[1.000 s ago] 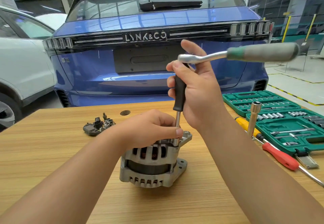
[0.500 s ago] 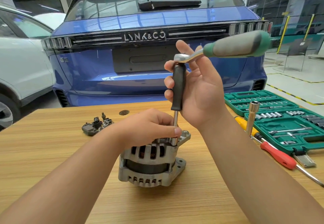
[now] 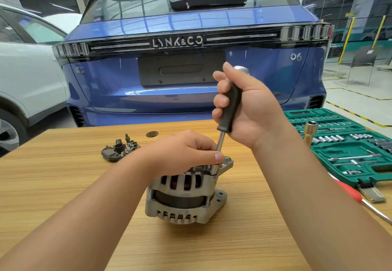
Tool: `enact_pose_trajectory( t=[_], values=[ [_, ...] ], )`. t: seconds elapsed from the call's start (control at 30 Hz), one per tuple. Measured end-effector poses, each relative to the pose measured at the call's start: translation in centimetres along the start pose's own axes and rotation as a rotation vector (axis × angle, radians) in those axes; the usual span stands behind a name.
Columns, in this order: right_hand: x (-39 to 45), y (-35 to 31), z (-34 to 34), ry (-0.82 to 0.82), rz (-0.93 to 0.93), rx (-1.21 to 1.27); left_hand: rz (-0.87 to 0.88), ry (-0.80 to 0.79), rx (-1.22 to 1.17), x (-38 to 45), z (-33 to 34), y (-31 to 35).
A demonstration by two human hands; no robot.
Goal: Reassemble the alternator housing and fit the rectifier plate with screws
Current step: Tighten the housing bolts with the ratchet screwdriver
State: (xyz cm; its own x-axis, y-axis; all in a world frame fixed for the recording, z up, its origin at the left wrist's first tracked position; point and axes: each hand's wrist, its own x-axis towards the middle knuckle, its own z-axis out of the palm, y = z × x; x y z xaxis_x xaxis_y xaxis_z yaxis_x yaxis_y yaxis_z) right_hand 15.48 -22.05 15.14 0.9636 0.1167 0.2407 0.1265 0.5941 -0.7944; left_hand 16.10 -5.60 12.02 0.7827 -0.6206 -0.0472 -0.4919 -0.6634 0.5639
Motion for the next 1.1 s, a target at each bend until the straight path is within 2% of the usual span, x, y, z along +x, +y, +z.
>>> enact_pose_trajectory(
  t=[0.1, 0.2, 0.27, 0.43, 0.53, 0.77, 0.9, 0.97, 1.1],
  values=[
    [-0.2, 0.5, 0.5, -0.116, -0.064, 0.063, 0.000, 0.011, -0.011, -0.2, -0.1, -0.1],
    [-0.5, 1.4, 1.4, -0.102, -0.323, -0.128, 0.003, 0.021, -0.018, -0.3, -0.1, 0.0],
    [-0.5, 1.6, 1.4, -0.118, -0.395, -0.186, 0.003, 0.015, -0.028, -0.3, -0.2, 0.0],
    [-0.4, 1.4, 0.4, -0.305, -0.241, 0.049, -0.009, 0.034, -0.027, -0.4, -0.1, 0.2],
    [-0.1, 1.3, -0.1, -0.339, -0.157, 0.146, -0.010, 0.033, -0.027, -0.4, -0.1, 0.2],
    [0.4, 1.4, -0.1, -0.228, -0.109, 0.093, 0.001, 0.022, -0.051, 0.0, -0.1, -0.4],
    [0.6, 1.1, 0.2, 0.057, -0.163, -0.032, 0.015, 0.002, -0.005, 0.3, 0.0, -0.3],
    [0.6, 0.7, -0.1, 0.128, -0.125, -0.063, 0.019, -0.005, 0.015, 0.4, 0.0, -0.3],
    [0.2, 0.3, -0.1, -0.071, 0.032, 0.079, 0.016, 0.012, -0.001, 0.4, 0.0, -0.7]
  ],
)
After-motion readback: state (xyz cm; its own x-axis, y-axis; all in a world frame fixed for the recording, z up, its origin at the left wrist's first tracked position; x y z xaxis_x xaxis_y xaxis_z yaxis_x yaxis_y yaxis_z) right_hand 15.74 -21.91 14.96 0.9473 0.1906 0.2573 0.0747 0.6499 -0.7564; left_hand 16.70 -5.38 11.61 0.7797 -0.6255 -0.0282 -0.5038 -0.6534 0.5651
